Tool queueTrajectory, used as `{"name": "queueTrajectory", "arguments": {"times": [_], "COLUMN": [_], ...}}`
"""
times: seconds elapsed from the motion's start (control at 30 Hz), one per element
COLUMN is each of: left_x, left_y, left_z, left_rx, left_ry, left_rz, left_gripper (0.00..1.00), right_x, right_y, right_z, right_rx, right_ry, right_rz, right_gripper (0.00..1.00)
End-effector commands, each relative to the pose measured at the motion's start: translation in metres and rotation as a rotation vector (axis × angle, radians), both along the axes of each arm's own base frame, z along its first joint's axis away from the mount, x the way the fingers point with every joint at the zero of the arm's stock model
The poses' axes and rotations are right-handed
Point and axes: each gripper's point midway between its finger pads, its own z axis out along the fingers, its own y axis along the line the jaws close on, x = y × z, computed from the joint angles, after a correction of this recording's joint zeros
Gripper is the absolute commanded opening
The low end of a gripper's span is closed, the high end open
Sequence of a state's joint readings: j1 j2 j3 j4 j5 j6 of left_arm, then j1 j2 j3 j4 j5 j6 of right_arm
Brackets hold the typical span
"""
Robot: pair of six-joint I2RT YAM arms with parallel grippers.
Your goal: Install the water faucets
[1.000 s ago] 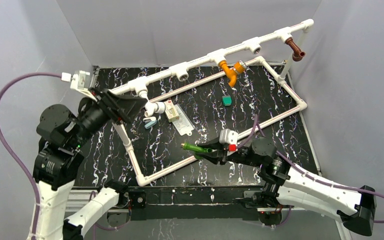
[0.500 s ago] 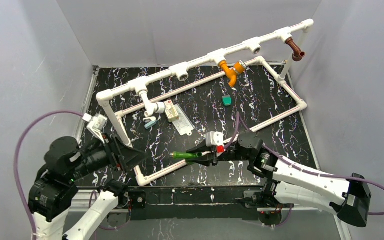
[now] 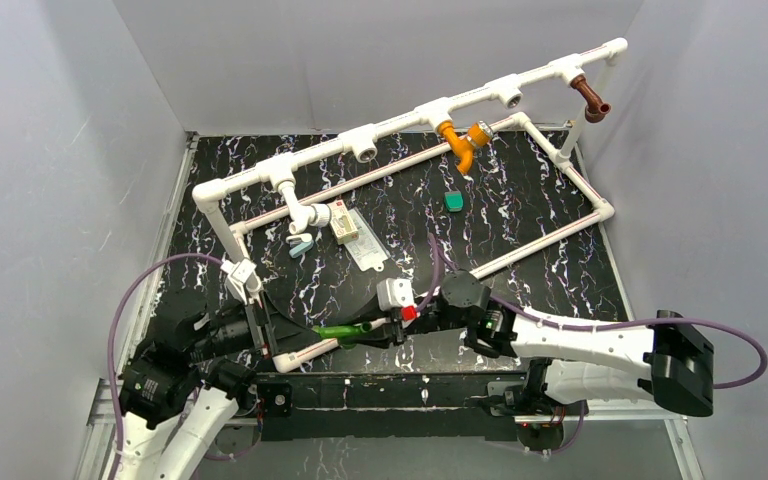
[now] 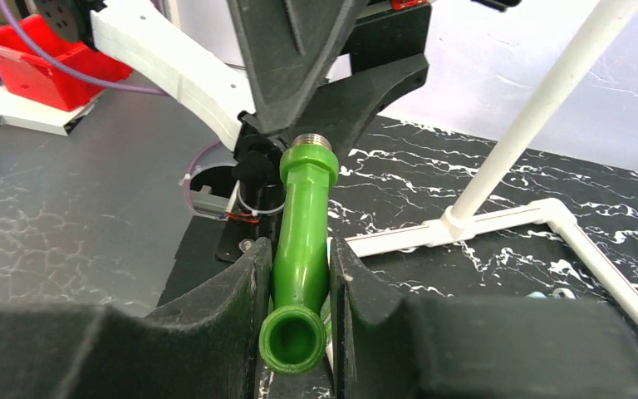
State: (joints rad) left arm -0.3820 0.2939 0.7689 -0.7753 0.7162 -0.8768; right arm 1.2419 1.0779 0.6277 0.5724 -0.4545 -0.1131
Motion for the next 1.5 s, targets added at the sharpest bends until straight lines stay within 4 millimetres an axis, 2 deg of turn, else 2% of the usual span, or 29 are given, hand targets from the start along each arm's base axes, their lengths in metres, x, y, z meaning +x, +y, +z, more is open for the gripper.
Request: {"name": "queueTrajectory", "arguments": {"times": [0.0, 0.23, 0.53, 0.7, 0.93, 1.03, 1.17, 1.27, 1.33, 1.47], "left_x": [-0.014, -0.022, -0.023, -0.024, -0.027, -0.025, -0.023, -0.022, -0.021, -0.016], "left_y": [-0.008, -0.011, -0.013, -0.014, -0.014, -0.014, -0.015, -0.015, -0.015, -0.012], "left_z": [0.011, 0.011, 0.014, 0.013, 0.009, 0.009, 0.01, 0.008, 0.008, 0.001], "left_rx": [-0.106, -0.156, -0.199, -0.206, -0.218, -0.217, -0.215, -0.207, -0.2, -0.152], "left_ry": [0.041, 0.083, 0.099, 0.103, 0.121, 0.118, 0.11, 0.103, 0.091, 0.045], "left_rz": [-0.067, -0.095, -0.104, -0.113, -0.119, -0.115, -0.113, -0.119, -0.121, -0.095], "left_gripper": [0.74, 0.67, 0.56, 0.5, 0.22, 0.0, 0.0, 0.0, 0.0, 0.0], "right_x": [0.007, 0.001, -0.015, -0.016, -0.02, -0.021, -0.02, -0.015, -0.008, -0.003], "right_y": [0.011, 0.025, 0.023, 0.025, 0.026, 0.024, 0.024, 0.022, 0.021, 0.012], "right_z": [0.056, 0.051, 0.052, 0.049, 0.047, 0.041, 0.038, 0.039, 0.042, 0.044], "right_rx": [0.192, 0.192, 0.218, 0.215, 0.206, 0.193, 0.175, 0.169, 0.162, 0.142], "right_ry": [-0.087, -0.118, -0.158, -0.164, -0.169, -0.172, -0.165, -0.149, -0.126, -0.099], "right_rz": [-0.027, 0.008, 0.048, 0.042, 0.059, 0.061, 0.051, 0.022, -0.024, -0.07], "right_gripper": [0.01, 0.01, 0.01, 0.01, 0.01, 0.01, 0.02, 0.4, 0.54, 0.74]}}
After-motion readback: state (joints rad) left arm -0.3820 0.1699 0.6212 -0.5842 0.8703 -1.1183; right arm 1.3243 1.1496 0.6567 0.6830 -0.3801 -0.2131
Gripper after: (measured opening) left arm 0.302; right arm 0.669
